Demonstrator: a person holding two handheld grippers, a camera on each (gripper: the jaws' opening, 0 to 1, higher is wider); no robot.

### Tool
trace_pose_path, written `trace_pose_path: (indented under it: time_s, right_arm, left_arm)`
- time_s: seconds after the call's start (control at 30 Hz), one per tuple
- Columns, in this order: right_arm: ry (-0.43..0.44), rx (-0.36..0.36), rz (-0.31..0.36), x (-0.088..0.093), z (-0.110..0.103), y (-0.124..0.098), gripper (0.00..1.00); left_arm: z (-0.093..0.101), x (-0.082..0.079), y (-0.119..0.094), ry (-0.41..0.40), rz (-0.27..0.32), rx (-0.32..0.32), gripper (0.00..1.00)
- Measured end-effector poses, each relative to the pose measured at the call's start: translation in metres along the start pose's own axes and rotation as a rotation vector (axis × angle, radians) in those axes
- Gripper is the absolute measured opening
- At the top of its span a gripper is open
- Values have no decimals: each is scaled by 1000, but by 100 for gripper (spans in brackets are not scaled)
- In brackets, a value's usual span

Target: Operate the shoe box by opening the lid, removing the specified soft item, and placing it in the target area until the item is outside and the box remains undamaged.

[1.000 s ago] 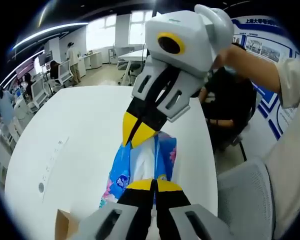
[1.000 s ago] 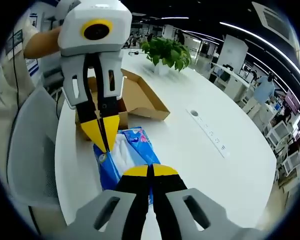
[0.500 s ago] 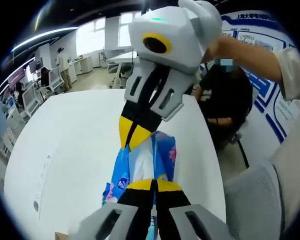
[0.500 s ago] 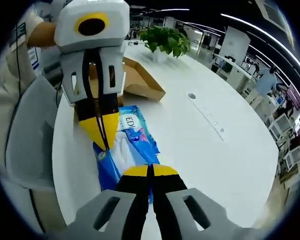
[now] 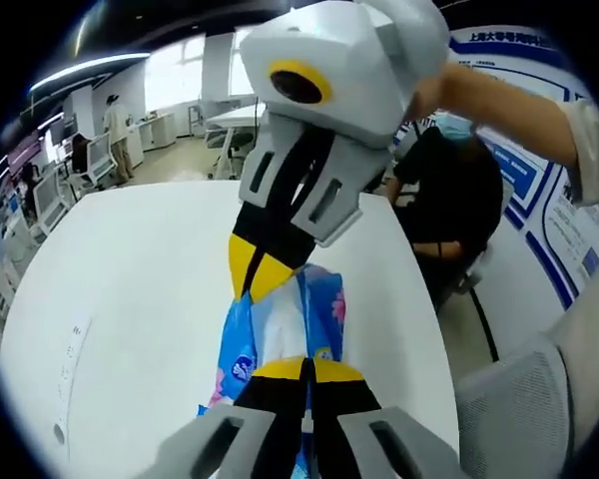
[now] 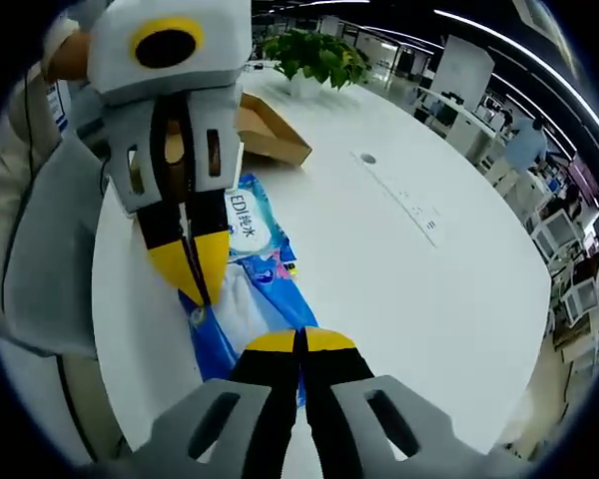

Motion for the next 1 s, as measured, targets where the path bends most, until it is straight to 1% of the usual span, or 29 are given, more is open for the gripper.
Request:
trace_pose_path:
  time_s: [0.03,0.13,0.33,0.57,0.67,0.77,0.83,0.9,1.0]
  right_arm:
    - [2,2,-6,2,2,1,0]
    - [6,9,-24,9,7,6,0]
    - [18,15,-56,19,12,14,0]
    - [39,30,-89,32,18,27,0]
    - [42,34,-106,37,20,34,0]
    - [53,40,-101,38,21,39,0]
    - [58,37,-94,37,21,41,0]
    - [55,40,-91,36,23,42,0]
    - [57,47,-87,33,25,42,0]
  left_arm:
    - [1,-2,3,-8,5,19,0]
    - [-3,-5,12,-20,9,32,0]
    - [-7,-10,32,-34,-12,52,0]
    - [-13,-7,51,-51,-36,62,0]
    - [-16,-4,57,-66,-42,67,0]
    - [-19,1,59,-77,-49,64,0]
    - [-22,4,60,-87,-48,59,0]
    - [-24,4,59,-117,-33,65,0]
    - [-26,5,58,-118,-31,58,0]
Point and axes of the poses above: the point that each gripper's makers call its tool centre point, and the gripper's own axes: y roughly forward along the fingers, z roughly to its right, x roughly out of its underside, the point moved 4 cm from there along -y, roughly backward along the fingers, and after that the axes turned 7 degrees about -z, right-handed, at the moved point
